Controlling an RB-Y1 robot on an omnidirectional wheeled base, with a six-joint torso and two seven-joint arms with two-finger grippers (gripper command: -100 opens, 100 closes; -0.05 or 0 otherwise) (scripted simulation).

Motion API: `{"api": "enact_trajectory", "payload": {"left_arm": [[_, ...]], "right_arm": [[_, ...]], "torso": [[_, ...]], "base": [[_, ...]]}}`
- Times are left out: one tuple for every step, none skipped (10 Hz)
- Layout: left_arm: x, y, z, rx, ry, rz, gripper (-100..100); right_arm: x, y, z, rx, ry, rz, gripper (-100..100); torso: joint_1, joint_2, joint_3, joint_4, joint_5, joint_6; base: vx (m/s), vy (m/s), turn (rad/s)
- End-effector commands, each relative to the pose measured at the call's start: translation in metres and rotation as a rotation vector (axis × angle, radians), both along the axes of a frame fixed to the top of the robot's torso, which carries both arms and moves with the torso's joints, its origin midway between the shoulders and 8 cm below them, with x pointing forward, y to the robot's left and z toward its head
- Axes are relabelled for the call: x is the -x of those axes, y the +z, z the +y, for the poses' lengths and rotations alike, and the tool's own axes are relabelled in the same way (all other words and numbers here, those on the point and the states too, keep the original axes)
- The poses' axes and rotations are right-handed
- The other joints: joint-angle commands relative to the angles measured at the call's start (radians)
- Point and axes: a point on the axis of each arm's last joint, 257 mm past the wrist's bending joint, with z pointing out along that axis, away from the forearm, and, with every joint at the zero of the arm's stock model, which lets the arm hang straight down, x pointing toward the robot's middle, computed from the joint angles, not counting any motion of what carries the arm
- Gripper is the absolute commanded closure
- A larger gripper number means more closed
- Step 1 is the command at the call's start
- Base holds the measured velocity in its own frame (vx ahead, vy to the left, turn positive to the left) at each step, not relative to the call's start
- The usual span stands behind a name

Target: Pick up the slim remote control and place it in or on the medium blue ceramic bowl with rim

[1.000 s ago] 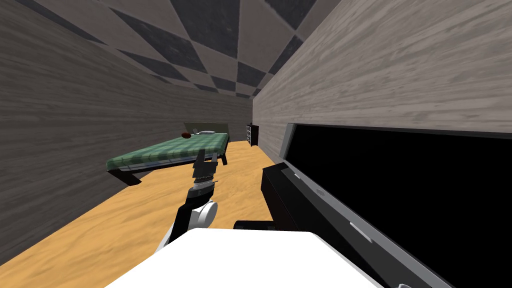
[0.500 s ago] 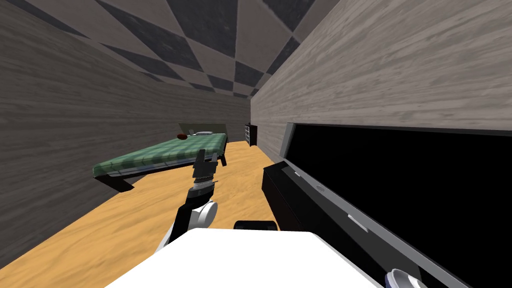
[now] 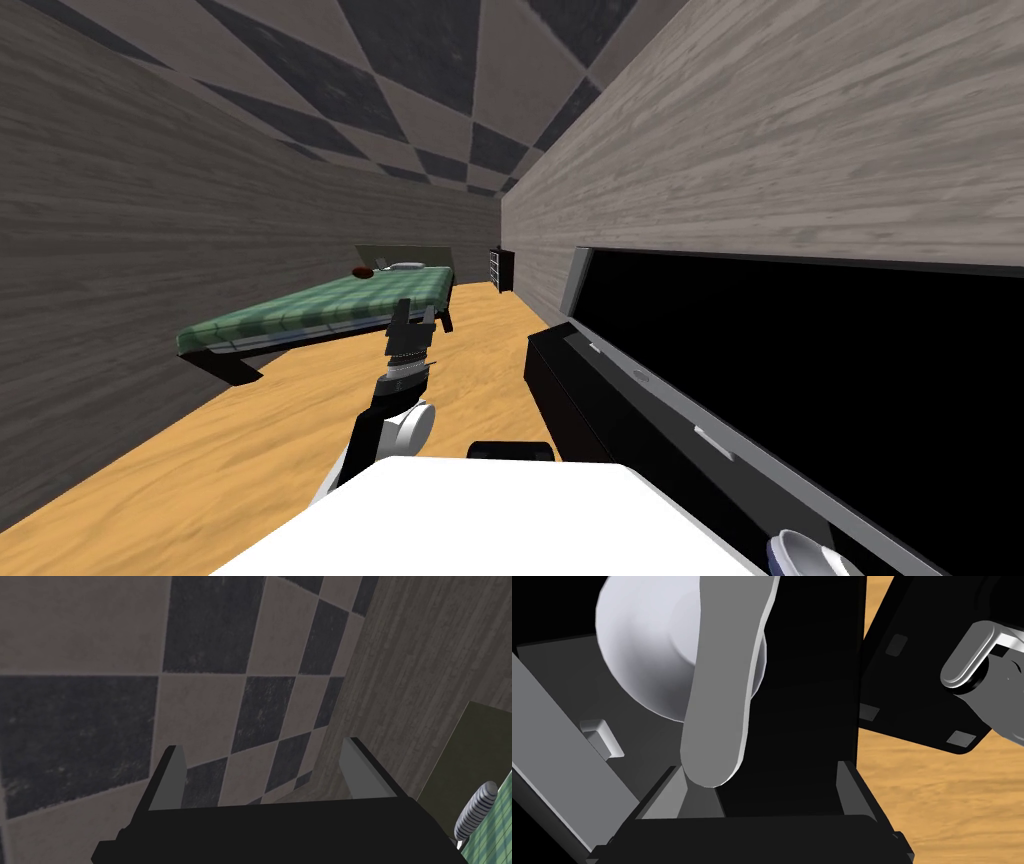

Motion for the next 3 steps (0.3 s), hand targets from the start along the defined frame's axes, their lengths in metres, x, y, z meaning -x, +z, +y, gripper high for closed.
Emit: {"api": "enact_trajectory", "payload": {"left_arm": [[0.0, 0.0, 0.0, 0.0, 0.0, 0.0, 0], [0.0, 0.0, 0.0, 0.0, 0.0, 0.0, 0], [0.0, 0.0, 0.0, 0.0, 0.0, 0.0, 0]], "right_arm": [[0.0, 0.0, 0.0, 0.0, 0.0, 0.0, 0], [0.0, 0.0, 0.0, 0.0, 0.0, 0.0, 0], [0.0, 0.0, 0.0, 0.0, 0.0, 0.0, 0]], "torso": [[0.0, 0.0, 0.0, 0.0, 0.0, 0.0], [0.0, 0.0, 0.0, 0.0, 0.0, 0.0], [0.0, 0.0, 0.0, 0.0, 0.0, 0.0]], "base": [[0.0, 0.0, 0.0], [0.0, 0.0, 0.0], [0.0, 0.0, 0.0]]}}
